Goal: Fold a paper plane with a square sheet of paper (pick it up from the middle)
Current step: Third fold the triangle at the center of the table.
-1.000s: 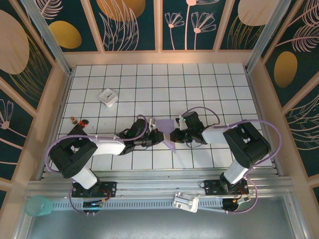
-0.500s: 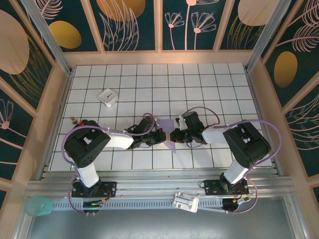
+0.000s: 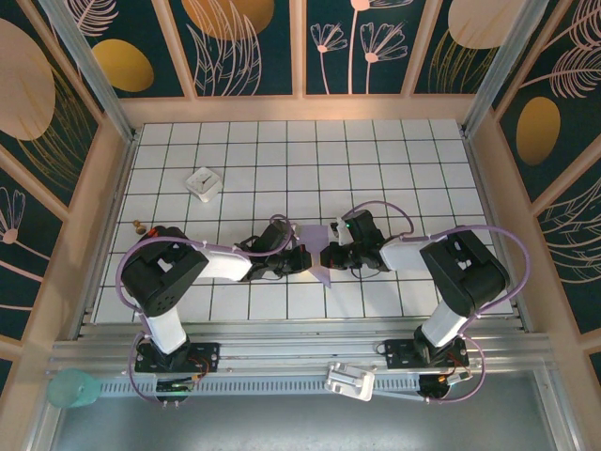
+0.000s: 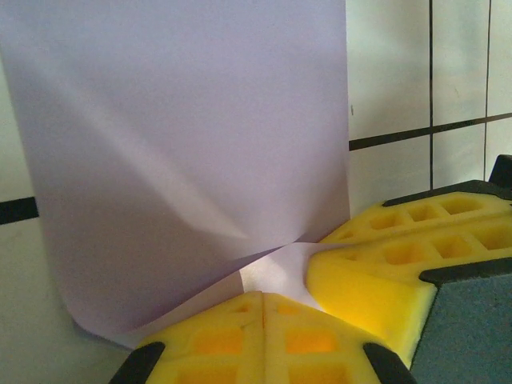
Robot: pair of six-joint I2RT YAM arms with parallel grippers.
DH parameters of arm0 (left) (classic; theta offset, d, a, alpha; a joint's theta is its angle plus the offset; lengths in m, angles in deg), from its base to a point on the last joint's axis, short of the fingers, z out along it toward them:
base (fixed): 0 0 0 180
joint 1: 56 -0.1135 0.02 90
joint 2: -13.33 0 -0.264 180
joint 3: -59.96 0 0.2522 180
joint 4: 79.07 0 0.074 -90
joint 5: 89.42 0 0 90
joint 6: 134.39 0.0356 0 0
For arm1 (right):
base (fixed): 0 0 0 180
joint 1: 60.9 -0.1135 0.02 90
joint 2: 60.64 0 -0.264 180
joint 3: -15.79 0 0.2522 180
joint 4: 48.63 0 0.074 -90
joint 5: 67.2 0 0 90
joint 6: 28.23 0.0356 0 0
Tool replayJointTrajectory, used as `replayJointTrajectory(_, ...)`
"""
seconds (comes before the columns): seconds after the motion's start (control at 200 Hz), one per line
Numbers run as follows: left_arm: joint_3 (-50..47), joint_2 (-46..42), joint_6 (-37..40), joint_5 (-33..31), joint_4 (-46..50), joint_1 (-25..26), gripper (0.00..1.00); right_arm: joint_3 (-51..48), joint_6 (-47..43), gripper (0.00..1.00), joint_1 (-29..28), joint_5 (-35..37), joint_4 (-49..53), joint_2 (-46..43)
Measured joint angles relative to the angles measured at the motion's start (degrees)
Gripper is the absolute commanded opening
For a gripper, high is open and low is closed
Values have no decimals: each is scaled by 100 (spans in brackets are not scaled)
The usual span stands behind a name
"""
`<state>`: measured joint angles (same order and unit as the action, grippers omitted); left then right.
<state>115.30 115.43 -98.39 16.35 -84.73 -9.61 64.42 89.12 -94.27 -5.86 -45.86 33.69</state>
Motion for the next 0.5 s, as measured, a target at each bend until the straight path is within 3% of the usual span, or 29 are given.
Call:
replayJointTrajectory(0.255,63,-188,66,-94,219,-24,4,0,0,0,0,-4,0,0)
replayJointTrajectory(0.5,142,-170,214,-173,372,-140,0,2,-2,0,0,-7,0,0)
